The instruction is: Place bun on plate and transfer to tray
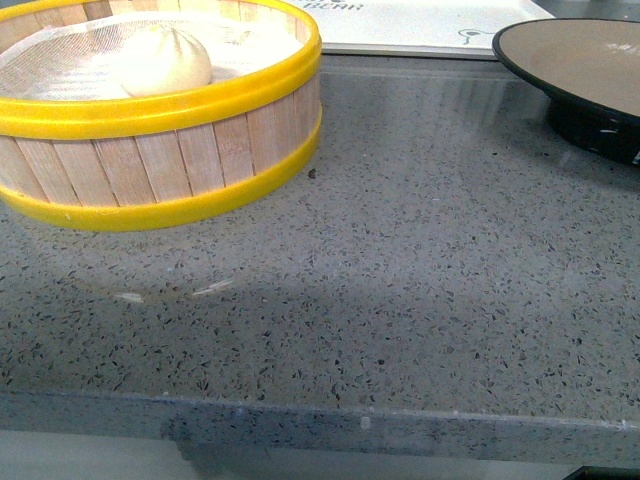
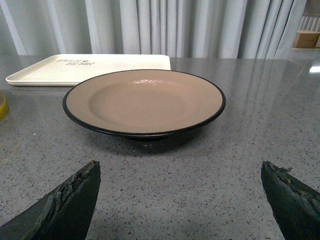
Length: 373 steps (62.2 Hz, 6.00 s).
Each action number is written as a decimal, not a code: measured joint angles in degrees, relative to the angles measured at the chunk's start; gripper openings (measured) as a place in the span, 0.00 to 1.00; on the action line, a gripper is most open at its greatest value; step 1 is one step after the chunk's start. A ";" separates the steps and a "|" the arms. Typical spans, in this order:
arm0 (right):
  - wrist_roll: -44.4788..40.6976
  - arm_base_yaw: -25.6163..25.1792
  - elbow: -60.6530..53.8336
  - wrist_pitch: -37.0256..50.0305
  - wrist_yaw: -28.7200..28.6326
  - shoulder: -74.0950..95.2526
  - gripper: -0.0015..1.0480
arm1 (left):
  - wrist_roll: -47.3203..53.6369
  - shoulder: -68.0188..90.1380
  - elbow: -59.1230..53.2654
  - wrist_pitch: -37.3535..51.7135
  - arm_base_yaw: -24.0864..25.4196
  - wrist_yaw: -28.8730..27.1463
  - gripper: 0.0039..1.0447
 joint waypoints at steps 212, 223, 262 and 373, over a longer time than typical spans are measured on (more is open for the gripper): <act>0.00 0.00 0.00 0.00 0.00 0.00 0.91 | 8.37 85.18 64.48 -10.56 -13.62 8.52 0.94; 0.00 0.00 0.00 0.00 0.00 0.00 0.91 | 10.82 85.37 64.24 -11.06 -13.55 7.21 0.94; 0.00 0.00 0.00 0.00 0.00 0.00 0.91 | 18.84 87.67 62.45 -10.93 -15.12 1.90 0.94; 0.00 0.00 0.00 0.00 0.00 0.00 0.91 | 14.80 98.57 101.55 -24.37 -32.54 4.24 0.03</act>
